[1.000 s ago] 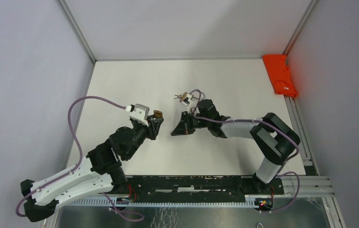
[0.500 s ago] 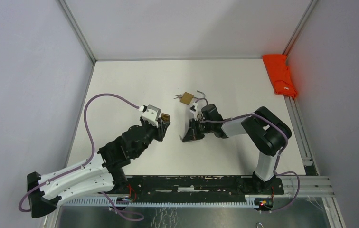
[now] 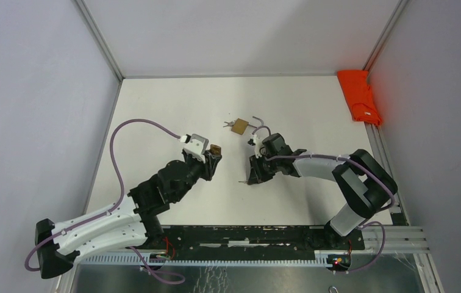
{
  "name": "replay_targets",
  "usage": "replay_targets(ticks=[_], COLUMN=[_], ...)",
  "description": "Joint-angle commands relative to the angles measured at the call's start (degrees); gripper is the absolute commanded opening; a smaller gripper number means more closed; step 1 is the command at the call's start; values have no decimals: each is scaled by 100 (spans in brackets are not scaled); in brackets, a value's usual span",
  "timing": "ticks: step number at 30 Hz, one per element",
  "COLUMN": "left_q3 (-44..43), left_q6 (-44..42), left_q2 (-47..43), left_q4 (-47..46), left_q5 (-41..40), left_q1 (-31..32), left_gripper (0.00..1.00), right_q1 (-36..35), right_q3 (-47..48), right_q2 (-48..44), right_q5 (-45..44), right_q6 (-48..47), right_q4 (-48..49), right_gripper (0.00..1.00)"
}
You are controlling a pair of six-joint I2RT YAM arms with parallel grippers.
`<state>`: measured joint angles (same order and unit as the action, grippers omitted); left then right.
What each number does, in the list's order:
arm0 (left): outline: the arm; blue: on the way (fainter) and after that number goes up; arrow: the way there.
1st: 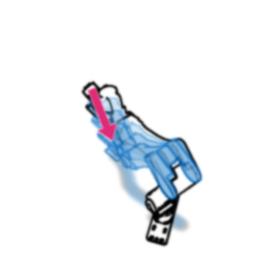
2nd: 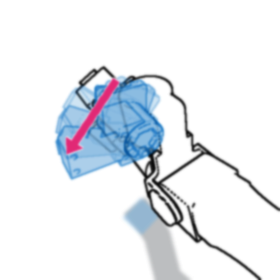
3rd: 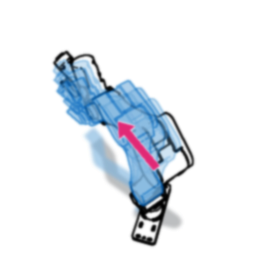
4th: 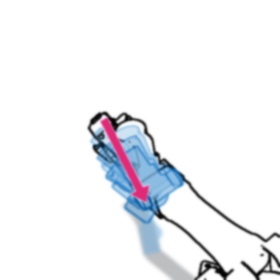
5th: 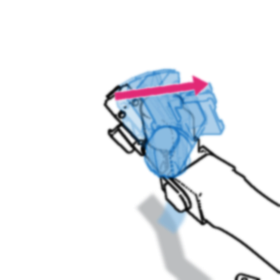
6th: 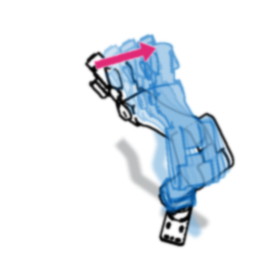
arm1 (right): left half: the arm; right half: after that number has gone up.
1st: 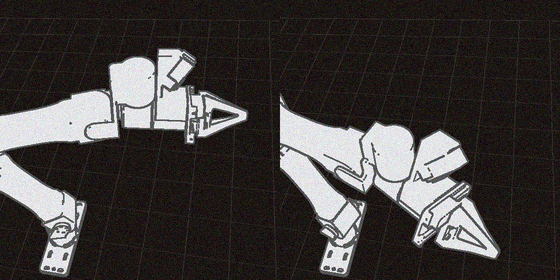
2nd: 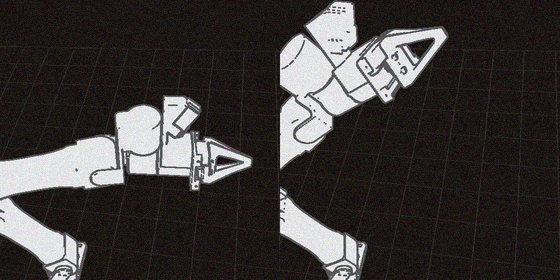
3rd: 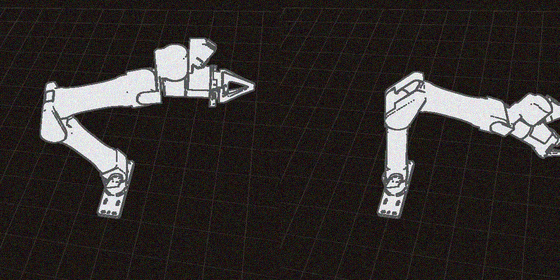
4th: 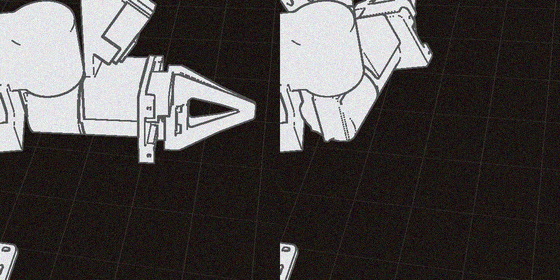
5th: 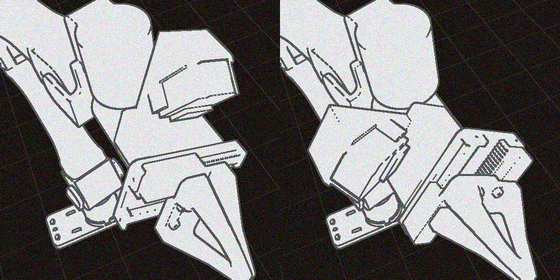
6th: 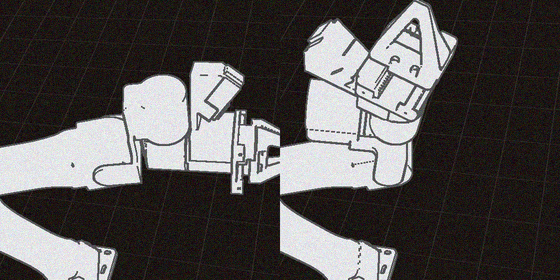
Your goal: Unlock with the key
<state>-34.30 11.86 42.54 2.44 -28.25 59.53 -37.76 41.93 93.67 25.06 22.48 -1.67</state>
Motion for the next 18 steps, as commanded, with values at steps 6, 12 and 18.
replay_targets(ticks=[6, 12, 18], left_q3=[-137, -165, -155], left_q6=[-200, -218, -209], left_q2=[118, 76, -20], left_q4=[-468, -431, -349], left_q5=[30, -20, -73], left_q1=[-20, -18, -12], left_gripper=[2, 2, 2], right_q1=[-53, -150, -283], right_q3=[745, 1096, 1041], right_q2=[-115, 129, 215], right_q5=[-914, -765, -62], right_q6=[-1252, -1403, -1113], right_q4=[-1507, -1610, -1180], right_gripper=[33, 36, 36])
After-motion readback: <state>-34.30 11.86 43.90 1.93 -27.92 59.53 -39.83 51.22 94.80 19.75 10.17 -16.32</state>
